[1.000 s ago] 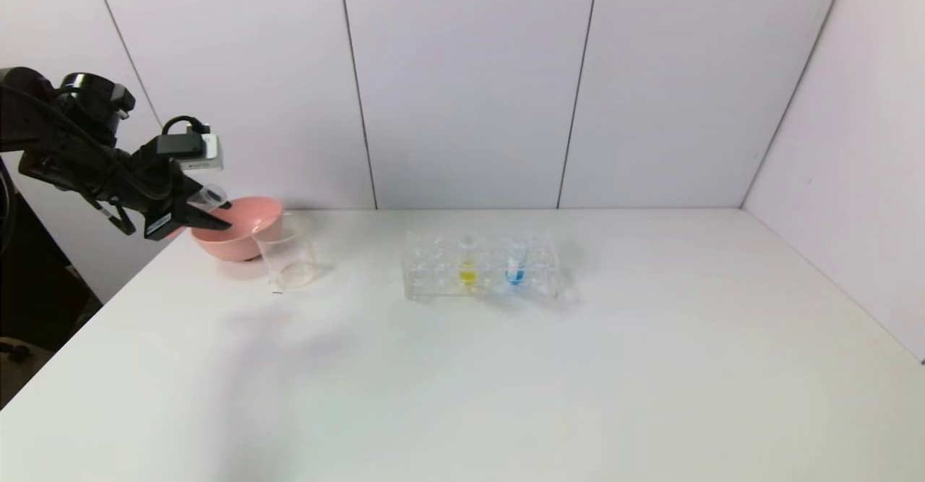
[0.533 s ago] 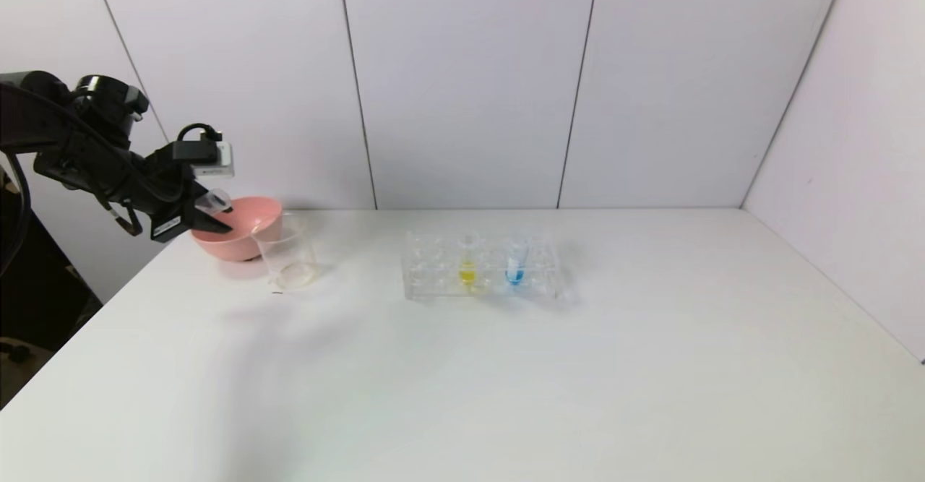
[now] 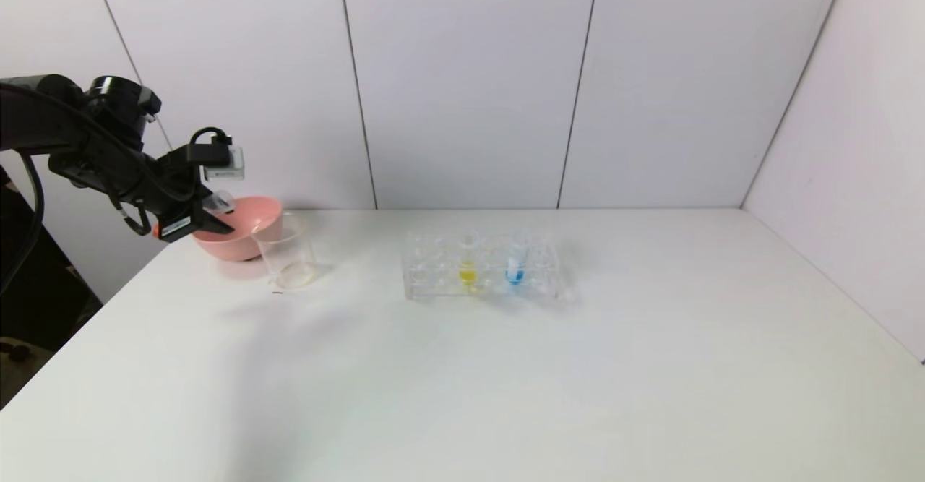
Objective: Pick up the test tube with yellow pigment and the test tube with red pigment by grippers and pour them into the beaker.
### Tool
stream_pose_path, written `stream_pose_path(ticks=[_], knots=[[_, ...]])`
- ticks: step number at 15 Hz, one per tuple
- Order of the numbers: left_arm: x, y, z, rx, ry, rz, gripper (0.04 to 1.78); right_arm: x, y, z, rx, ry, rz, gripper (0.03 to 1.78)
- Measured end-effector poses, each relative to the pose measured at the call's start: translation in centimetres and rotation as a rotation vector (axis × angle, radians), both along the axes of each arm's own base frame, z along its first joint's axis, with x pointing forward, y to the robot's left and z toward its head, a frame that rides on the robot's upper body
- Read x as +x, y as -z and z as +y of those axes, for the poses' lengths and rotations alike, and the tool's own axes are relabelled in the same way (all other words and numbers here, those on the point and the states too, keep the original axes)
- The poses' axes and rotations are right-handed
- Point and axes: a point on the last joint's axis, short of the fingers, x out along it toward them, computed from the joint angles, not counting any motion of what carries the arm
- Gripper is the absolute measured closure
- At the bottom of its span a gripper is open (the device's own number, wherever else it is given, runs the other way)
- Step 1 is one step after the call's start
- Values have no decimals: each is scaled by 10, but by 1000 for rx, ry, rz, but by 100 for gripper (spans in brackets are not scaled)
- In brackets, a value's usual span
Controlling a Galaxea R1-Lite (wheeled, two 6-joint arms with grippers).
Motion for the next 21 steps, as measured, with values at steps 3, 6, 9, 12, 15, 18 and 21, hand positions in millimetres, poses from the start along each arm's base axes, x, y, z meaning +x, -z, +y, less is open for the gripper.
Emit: stream_pose_path(ticks=[3, 6, 9, 12, 15, 18, 21], knots=[[1, 1, -3, 9, -23, 10, 129, 0, 0, 0, 0, 0, 0, 11], [3, 1, -7, 36, -67, 12, 129, 0, 0, 0, 0, 0, 0, 11], [6, 2, -12, 48, -74, 8, 129, 0, 0, 0, 0, 0, 0, 11], [8, 2, -17, 76, -86, 8, 129, 0, 0, 0, 0, 0, 0, 11], [9, 3, -18, 77, -94, 11, 129, 0, 0, 0, 0, 0, 0, 11], [10, 3, -21, 96, -106, 14, 129, 0, 0, 0, 0, 0, 0, 11], [10, 3, -22, 96, -103, 13, 129, 0, 0, 0, 0, 0, 0, 11]])
